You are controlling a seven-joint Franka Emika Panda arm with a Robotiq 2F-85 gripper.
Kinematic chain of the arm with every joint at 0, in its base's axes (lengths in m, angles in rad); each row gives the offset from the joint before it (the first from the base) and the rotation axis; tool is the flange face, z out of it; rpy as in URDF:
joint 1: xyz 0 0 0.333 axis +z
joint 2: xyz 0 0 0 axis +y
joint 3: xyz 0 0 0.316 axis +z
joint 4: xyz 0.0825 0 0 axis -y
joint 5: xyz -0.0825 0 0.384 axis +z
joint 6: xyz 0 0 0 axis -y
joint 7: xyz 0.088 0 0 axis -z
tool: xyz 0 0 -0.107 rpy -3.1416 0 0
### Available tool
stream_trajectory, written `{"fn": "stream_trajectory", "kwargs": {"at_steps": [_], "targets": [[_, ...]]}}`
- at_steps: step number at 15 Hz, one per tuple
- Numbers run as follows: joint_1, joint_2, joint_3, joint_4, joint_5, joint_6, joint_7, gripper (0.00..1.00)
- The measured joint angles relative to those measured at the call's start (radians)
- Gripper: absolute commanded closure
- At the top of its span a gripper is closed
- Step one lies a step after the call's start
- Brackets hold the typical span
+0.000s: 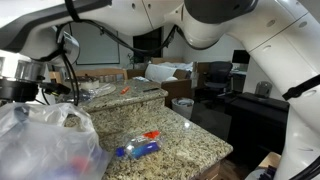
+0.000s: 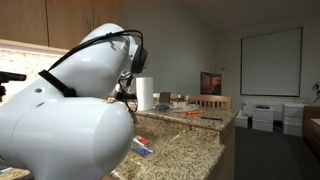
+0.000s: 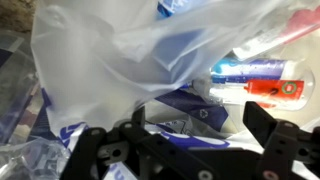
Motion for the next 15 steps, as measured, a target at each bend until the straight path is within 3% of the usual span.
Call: {"fn": "stream_trajectory", "kwargs": {"at_steps": [8, 15], "targets": [[-0.116, -0.233, -0.004, -0.257, 0.014, 0.026, 0.008, 0.0], [-0.216, -0.478, -0.072, -0.522, 0.136, 0.05, -0.014, 0.0]]}}
